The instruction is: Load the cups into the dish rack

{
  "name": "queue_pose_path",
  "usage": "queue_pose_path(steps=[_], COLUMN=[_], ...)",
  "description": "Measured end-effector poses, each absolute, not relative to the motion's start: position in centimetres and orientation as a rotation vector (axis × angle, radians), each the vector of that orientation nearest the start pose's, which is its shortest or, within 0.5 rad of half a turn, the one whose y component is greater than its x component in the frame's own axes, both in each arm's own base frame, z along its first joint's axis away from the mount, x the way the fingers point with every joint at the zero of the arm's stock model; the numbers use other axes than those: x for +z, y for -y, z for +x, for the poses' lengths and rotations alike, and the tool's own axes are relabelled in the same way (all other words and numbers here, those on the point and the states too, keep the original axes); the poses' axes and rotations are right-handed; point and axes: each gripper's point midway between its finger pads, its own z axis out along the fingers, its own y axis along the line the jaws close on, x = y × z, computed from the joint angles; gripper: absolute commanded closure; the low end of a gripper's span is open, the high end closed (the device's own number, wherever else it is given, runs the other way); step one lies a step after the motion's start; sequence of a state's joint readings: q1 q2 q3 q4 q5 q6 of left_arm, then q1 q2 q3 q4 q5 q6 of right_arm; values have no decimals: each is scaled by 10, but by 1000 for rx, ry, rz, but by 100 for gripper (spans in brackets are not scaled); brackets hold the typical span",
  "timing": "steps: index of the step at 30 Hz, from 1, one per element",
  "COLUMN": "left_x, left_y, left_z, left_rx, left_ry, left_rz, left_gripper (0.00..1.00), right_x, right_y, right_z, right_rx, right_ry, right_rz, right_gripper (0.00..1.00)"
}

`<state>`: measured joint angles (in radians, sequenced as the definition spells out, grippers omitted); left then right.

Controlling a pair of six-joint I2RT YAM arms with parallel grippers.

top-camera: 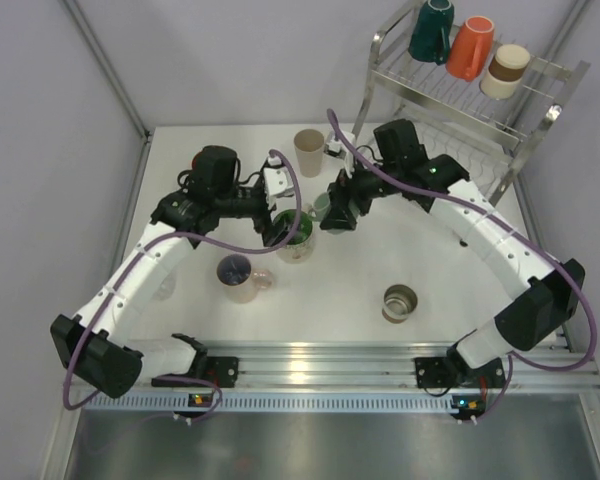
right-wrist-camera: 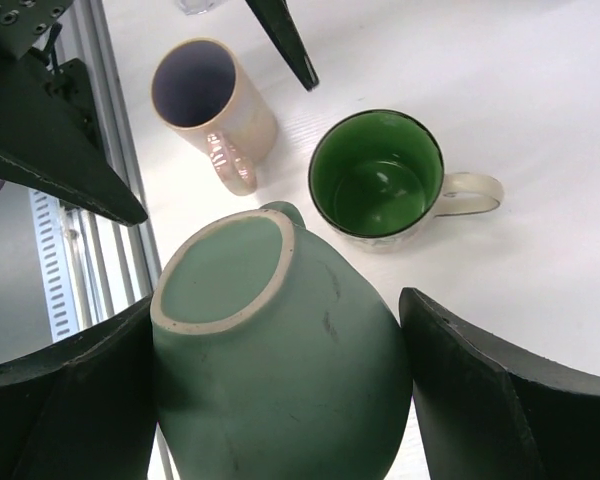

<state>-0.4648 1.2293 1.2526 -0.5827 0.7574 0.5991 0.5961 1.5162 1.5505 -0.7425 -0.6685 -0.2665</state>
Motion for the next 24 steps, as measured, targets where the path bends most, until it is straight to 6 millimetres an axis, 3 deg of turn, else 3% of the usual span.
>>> queue_pose_path(steps=[11,18,24], left_x=[312,325,345], left_y=[241,225,216], left_z=[309,323,314], left_rx=[-664,-576,-569], left_ry=[-1756,-1815,-1779], left_rz=[1030,836,758], left_gripper=[2,2,3], right_x=[283,352,411], right_y=[-270,-247,-204], right_z=[312,351,378], right_rx=[794,643,462], right_ry=[-1983,-1900,-1801], right_rz=[-999,-746,-466], right_gripper=[100,100,100])
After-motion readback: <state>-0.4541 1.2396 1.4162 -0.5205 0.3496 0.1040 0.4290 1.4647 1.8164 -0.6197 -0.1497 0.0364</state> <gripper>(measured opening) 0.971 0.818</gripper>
